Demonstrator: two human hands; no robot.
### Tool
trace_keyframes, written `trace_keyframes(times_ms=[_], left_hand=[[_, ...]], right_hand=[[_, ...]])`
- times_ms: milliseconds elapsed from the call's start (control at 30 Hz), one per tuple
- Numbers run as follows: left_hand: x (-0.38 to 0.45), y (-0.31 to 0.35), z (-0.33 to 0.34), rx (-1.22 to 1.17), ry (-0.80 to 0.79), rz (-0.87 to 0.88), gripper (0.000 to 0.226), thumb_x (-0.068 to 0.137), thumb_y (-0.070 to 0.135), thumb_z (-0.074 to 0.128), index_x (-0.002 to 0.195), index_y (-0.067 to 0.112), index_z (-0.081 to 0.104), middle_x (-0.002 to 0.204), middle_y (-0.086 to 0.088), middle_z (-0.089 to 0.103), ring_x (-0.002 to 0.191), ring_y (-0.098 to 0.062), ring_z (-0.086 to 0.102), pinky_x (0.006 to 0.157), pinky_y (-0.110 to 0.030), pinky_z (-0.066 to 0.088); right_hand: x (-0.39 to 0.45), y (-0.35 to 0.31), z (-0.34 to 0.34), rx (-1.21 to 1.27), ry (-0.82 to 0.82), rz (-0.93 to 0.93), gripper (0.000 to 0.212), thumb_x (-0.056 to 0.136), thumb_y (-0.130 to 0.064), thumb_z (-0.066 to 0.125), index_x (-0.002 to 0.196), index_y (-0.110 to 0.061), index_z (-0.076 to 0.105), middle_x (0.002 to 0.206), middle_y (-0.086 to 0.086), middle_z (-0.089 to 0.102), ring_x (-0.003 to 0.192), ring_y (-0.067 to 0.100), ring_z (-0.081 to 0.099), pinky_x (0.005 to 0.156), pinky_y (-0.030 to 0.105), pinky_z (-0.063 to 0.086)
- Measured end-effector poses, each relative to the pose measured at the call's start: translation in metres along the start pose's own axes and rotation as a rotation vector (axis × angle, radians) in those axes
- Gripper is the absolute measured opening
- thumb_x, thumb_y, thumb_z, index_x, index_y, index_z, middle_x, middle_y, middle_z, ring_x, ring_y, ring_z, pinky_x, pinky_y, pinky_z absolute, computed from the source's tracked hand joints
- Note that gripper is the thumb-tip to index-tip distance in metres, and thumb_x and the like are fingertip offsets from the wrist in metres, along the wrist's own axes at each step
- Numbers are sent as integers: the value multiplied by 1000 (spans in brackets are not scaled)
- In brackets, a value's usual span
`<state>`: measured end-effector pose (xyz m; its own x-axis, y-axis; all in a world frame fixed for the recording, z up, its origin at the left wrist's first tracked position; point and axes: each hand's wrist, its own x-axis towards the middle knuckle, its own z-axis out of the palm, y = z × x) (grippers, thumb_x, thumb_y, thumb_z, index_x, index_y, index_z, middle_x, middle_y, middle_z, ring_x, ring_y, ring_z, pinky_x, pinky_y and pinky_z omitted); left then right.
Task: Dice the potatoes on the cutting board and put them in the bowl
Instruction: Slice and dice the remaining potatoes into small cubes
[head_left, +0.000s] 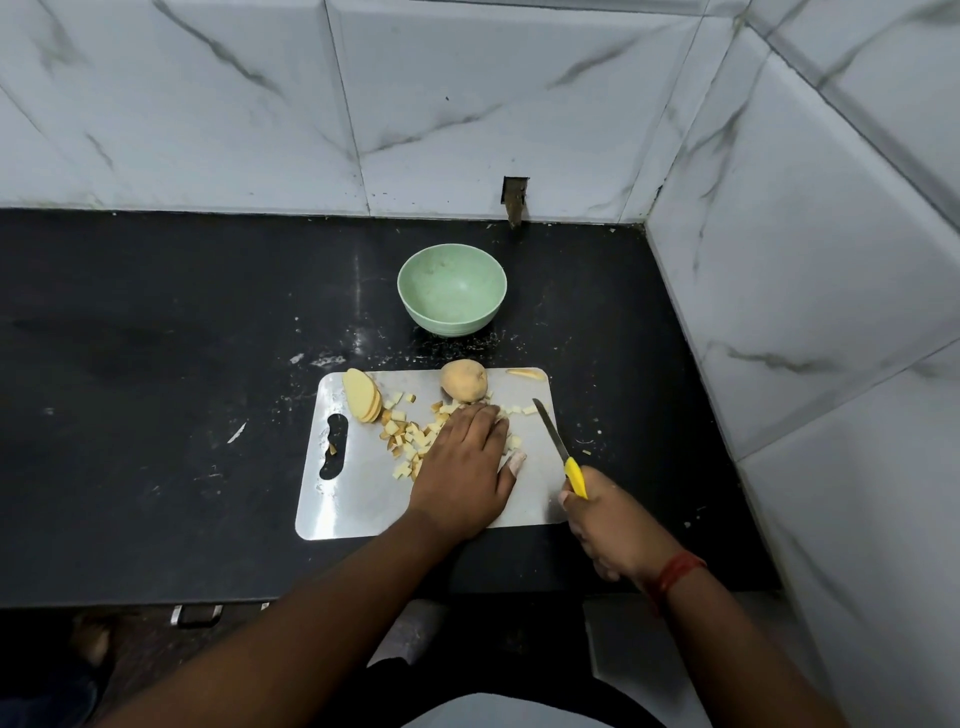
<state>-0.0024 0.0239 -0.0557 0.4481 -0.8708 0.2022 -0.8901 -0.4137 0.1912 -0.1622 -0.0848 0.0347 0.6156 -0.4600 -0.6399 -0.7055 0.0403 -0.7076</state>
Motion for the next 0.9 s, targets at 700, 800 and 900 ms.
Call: trace_keyframes(times_ms=[700, 800, 900], left_hand=[[35, 21, -9, 161, -298, 201, 76, 107, 58, 20, 157, 2, 35, 162, -14, 36, 152, -29, 27, 128, -40, 10], [16, 12, -10, 156, -160, 209, 72, 105, 57, 24, 137, 1, 59, 138, -15, 58, 136, -31, 48, 124, -44, 27], [21, 12, -10, 106, -83, 207, 68, 105, 55, 30, 131, 1, 62, 139, -16, 58, 136, -33, 49, 122, -46, 31]], right_hand=[[4, 15, -7, 150, 141, -99, 16, 102, -25, 42, 98, -10, 48, 60, 2, 41, 40, 11, 32, 38, 23, 28], [6, 17, -9, 152, 147, -91, 16, 102, -26, 42, 97, -12, 48, 60, 1, 41, 40, 11, 31, 39, 23, 27], [8, 17, -10, 159, 166, -99, 15, 101, -23, 42, 96, -10, 48, 60, 2, 41, 39, 11, 31, 39, 22, 28]])
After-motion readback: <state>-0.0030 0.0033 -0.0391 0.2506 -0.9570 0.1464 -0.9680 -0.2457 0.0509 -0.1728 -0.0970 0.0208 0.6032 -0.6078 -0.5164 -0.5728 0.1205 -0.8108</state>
